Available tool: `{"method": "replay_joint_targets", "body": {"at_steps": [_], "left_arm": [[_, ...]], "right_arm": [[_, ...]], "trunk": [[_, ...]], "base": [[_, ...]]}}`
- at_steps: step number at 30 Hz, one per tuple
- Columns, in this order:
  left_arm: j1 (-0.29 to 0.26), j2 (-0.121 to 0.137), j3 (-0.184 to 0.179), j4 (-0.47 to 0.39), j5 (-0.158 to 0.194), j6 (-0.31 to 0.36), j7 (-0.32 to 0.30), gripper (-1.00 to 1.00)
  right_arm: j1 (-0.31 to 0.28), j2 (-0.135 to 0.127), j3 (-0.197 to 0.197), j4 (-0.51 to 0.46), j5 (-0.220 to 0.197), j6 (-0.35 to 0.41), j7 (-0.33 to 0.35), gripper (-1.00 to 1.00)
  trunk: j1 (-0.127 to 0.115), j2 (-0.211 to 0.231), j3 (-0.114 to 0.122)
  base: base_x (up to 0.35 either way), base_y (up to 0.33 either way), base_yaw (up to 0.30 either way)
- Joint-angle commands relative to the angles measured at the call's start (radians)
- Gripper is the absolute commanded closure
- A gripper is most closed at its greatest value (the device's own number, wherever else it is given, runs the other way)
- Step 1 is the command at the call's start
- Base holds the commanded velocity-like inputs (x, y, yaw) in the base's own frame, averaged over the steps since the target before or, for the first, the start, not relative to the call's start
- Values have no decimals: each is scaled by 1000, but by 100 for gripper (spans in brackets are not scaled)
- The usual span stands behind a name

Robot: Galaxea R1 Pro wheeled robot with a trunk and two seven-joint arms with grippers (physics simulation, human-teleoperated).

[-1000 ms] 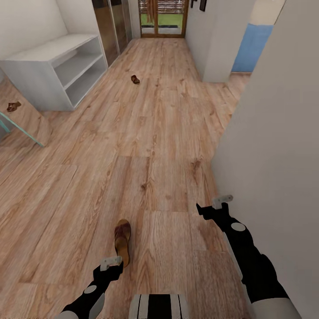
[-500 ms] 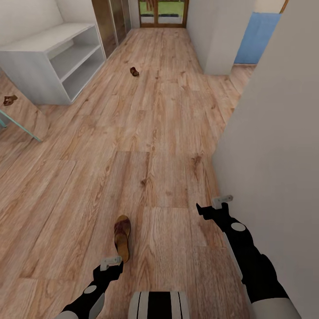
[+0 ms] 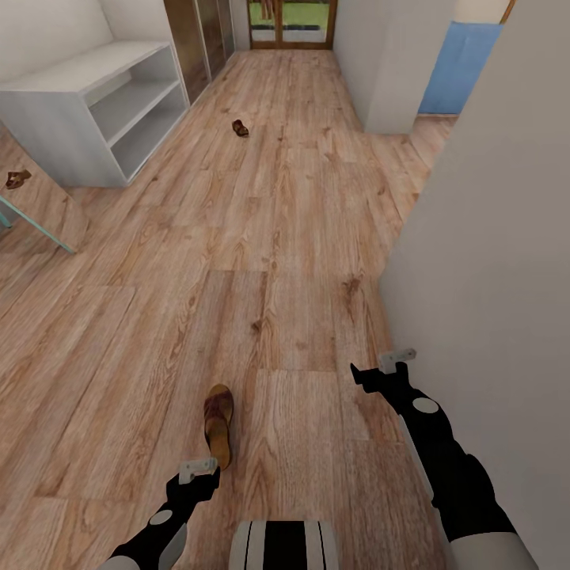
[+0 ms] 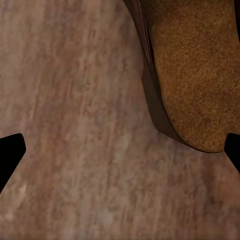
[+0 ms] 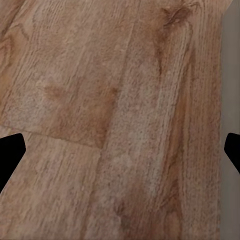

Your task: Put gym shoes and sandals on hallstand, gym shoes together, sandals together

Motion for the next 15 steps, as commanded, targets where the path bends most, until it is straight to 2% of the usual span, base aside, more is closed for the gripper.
{"method": "replay_joint_targets", "body": {"at_steps": [1,7,10,15], "left_arm": [[0,-1,6,1,-7,-4,0,-100],[-1,-2,3,-1,-7,-7,-1,-100],[-2,-4,2,-45,-6,-8,-1,-100],[-2,-15,2,-71,-7,-7,-1,-100]], "right_arm": [[0,-1,0,-1,11,5,6,-100],[0,-1,1,-1,11,5,6,-100],[0,-1,1,-2,11,5,6,-100],[0,-1,1,-2,11,5,6,-100]], "trunk": [[0,0,-1],[0,0,-1],[0,0,-1],[0,0,-1]], "base": [[0,0,0],[0,0,0],[0,0,0],[0,0,0]]}}
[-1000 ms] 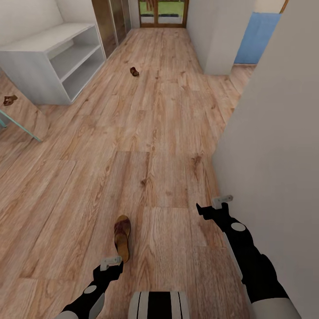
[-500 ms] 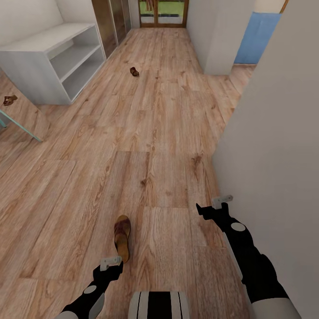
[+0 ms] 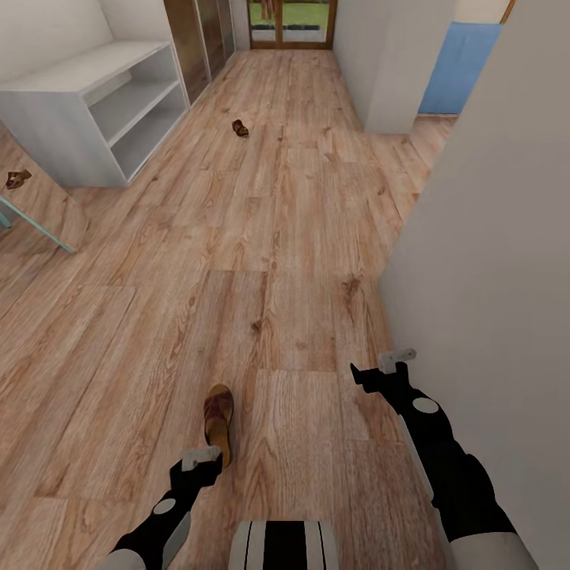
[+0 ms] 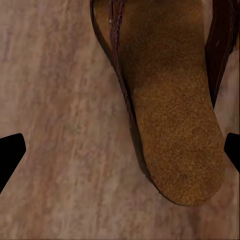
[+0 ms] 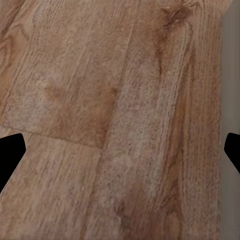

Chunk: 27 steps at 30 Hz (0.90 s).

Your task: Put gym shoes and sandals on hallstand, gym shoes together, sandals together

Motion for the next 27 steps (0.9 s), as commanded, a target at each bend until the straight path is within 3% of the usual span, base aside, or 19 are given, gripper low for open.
{"method": "replay_joint_targets", "body": {"at_steps": [1,10,27], "left_arm": [[0,-3,6,-1,-7,-3,0,-100],[-1,-21,5,-11,-8,-5,-2,-100],[-1,-31,5,-14,-8,-10,-1,-100]], "right_arm": [[0,-1,0,-1,11,5,6,-100],[0,-1,0,-1,11,5,6,-100],[0,0,0,-1,11,5,6,-100]], "trunk": [[0,0,-1],[0,0,-1],[0,0,-1]], "base": [[0,0,0],[0,0,0],[0,0,0]]}}
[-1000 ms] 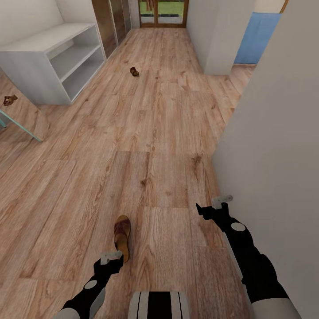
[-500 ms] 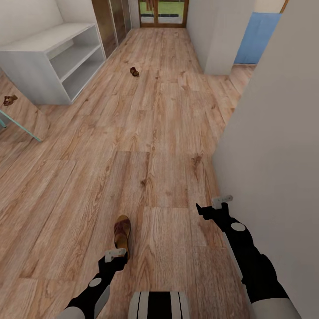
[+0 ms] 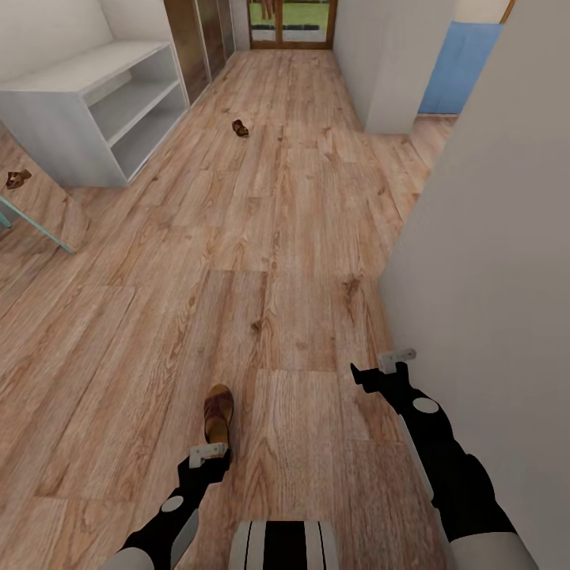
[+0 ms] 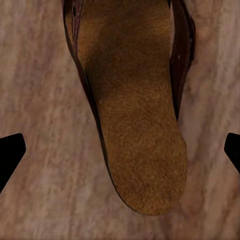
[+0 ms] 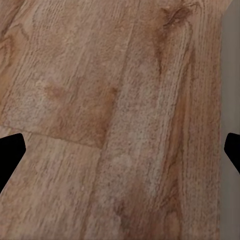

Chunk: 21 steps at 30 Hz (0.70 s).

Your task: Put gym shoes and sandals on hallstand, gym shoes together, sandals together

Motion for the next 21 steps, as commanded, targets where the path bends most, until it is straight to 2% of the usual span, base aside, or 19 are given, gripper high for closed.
{"method": "replay_joint_targets", "body": {"at_steps": [1,13,19,21], "left_arm": [[0,-1,6,1,-7,-7,0,-100],[-1,-1,5,1,-7,-59,0,-100],[-1,-2,4,1,-7,-65,-2,-100],[-2,-2,4,1,-8,-66,-3,-100]], "right_arm": [[0,-1,1,-1,11,5,6,-100],[0,0,1,-2,11,5,6,-100],[0,0,1,-2,10,5,6,-100],[0,0,1,-2,10,5,6,-100]], "trunk": [[0,0,-1],[0,0,-1],[3,-2,-29],[3,-2,-32]], "base": [[0,0,0],[0,0,0],[0,0,0],[0,0,0]]}}
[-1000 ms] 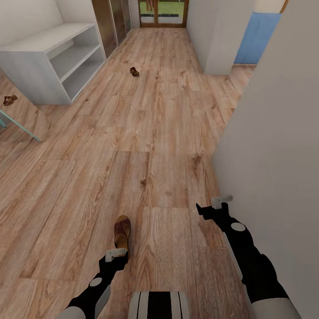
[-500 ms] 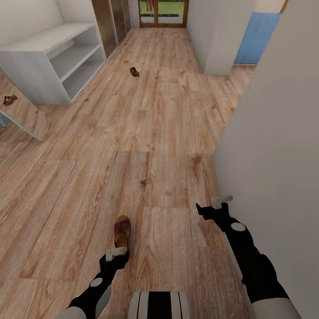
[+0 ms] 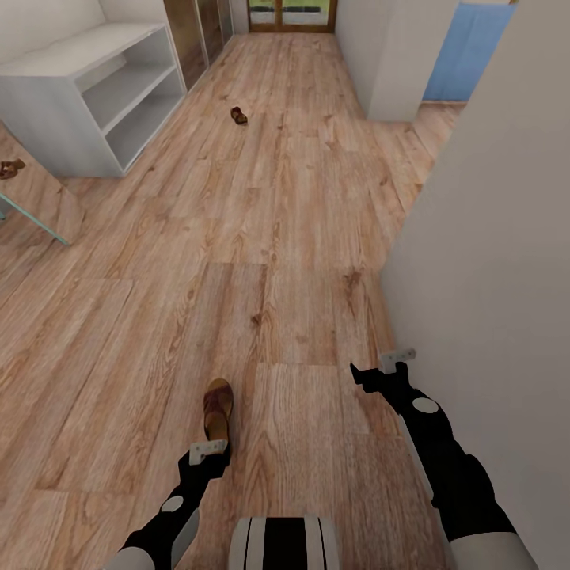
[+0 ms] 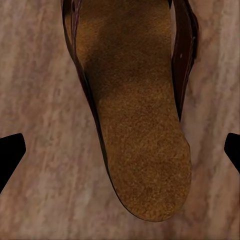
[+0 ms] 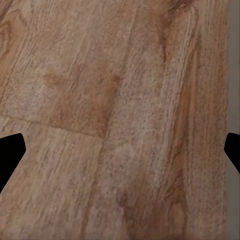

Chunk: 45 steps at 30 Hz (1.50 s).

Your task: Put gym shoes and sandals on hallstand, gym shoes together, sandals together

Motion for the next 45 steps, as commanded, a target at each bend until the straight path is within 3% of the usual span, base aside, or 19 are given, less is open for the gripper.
{"method": "replay_joint_targets", "body": {"at_steps": [1,15,27,45], "left_arm": [[-1,-1,6,1,-7,-4,0,-100],[-1,-1,8,1,-6,-5,-1,-100],[-1,-1,7,1,-6,-5,-1,-100],[-1,-1,9,1,-6,-5,-1,-100]], "right_arm": [[0,0,0,-2,10,5,6,-100],[0,0,0,-2,11,5,6,-100],[0,0,0,-1,10,5,5,-100],[0,0,0,-2,11,5,6,-100]], "trunk": [[0,0,-2],[0,0,-10],[5,-3,-57],[5,-3,-57]], "base": [[0,0,0],[0,0,0],[0,0,0],[0,0,0]]}}
